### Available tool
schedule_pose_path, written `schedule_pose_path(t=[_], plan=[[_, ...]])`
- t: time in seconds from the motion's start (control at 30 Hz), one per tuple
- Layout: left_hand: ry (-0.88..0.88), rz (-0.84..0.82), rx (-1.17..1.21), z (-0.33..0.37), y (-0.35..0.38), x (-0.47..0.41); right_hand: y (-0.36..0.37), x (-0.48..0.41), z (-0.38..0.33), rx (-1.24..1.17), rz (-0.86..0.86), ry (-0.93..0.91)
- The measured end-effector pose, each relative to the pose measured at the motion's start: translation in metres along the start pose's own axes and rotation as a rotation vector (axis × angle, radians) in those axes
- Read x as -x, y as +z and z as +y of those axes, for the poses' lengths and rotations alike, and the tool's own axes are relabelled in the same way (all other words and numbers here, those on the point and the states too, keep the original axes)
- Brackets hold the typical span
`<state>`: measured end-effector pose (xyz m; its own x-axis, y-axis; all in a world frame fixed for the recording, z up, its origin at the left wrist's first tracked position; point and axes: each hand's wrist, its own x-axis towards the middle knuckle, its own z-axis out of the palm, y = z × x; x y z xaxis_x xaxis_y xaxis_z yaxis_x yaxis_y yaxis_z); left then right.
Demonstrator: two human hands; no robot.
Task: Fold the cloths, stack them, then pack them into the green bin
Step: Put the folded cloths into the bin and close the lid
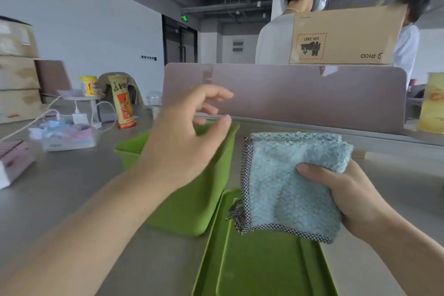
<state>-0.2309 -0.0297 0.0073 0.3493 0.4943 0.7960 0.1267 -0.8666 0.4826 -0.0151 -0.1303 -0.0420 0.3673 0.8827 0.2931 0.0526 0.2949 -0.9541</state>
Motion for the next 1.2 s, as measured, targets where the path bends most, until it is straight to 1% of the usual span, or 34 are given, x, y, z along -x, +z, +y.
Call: schedule_pose_path(t=[0.03,0.07,0.1,0.13,0.2,0.23,0.27,0.3,0.33,0.4,0.47,0.6,0.73,0.87,0.97,1.07,1.2], plan=[[-0.076,0.062,-0.066,-0.010,-0.012,-0.012,0.006,0.002,-0.006,-0.012,0.009,-0.010],[-0.177,0.093,-0.184,-0.024,-0.023,-0.024,0.011,0.004,-0.012,-0.025,0.013,-0.015],[-0.279,0.076,-0.345,-0.039,-0.032,-0.036,0.017,0.005,-0.016,-0.037,0.011,-0.014],[-0.386,0.007,-0.497,-0.058,-0.041,-0.045,0.022,0.007,-0.020,-0.045,0.006,-0.013],[-0.578,-0.212,-0.730,-0.089,-0.056,-0.053,0.033,0.011,-0.028,-0.048,-0.006,-0.016],[-0.650,-0.309,-0.806,-0.100,-0.061,-0.053,0.038,0.013,-0.032,-0.045,-0.010,-0.023],[-0.716,-0.377,-0.834,-0.108,-0.065,-0.052,0.042,0.015,-0.037,-0.043,-0.012,-0.030],[-0.777,-0.409,-0.804,-0.110,-0.067,-0.049,0.046,0.017,-0.041,-0.041,-0.013,-0.035],[-0.844,-0.404,-0.686,-0.112,-0.068,-0.046,0.049,0.018,-0.045,-0.040,-0.013,-0.039],[-0.977,-0.323,-0.358,-0.108,-0.065,-0.037,0.054,0.020,-0.052,-0.065,-0.022,-0.037],[-1.032,-0.253,-0.215,-0.105,-0.064,-0.029,0.060,0.020,-0.059,-0.106,-0.048,-0.033],[-0.988,-0.101,-0.127,-0.106,-0.062,-0.020,0.074,0.014,-0.069,-0.165,-0.080,-0.037],[-0.877,-0.012,-0.080,-0.110,-0.063,-0.007,0.090,0.006,-0.074,-0.241,-0.098,-0.029],[-0.791,0.048,-0.098,-0.093,-0.061,0.020,0.107,-0.002,-0.073,-0.310,-0.103,0.001],[-0.707,0.057,-0.118,-0.075,-0.056,0.042,0.127,-0.010,-0.067,-0.357,-0.123,0.074],[-0.649,0.077,-0.151,-0.061,-0.054,0.053,0.151,-0.018,-0.057,-0.400,-0.136,0.207],[-0.505,0.067,-0.135,-0.046,-0.054,0.064,0.173,-0.026,-0.038,-0.435,-0.167,0.349]])
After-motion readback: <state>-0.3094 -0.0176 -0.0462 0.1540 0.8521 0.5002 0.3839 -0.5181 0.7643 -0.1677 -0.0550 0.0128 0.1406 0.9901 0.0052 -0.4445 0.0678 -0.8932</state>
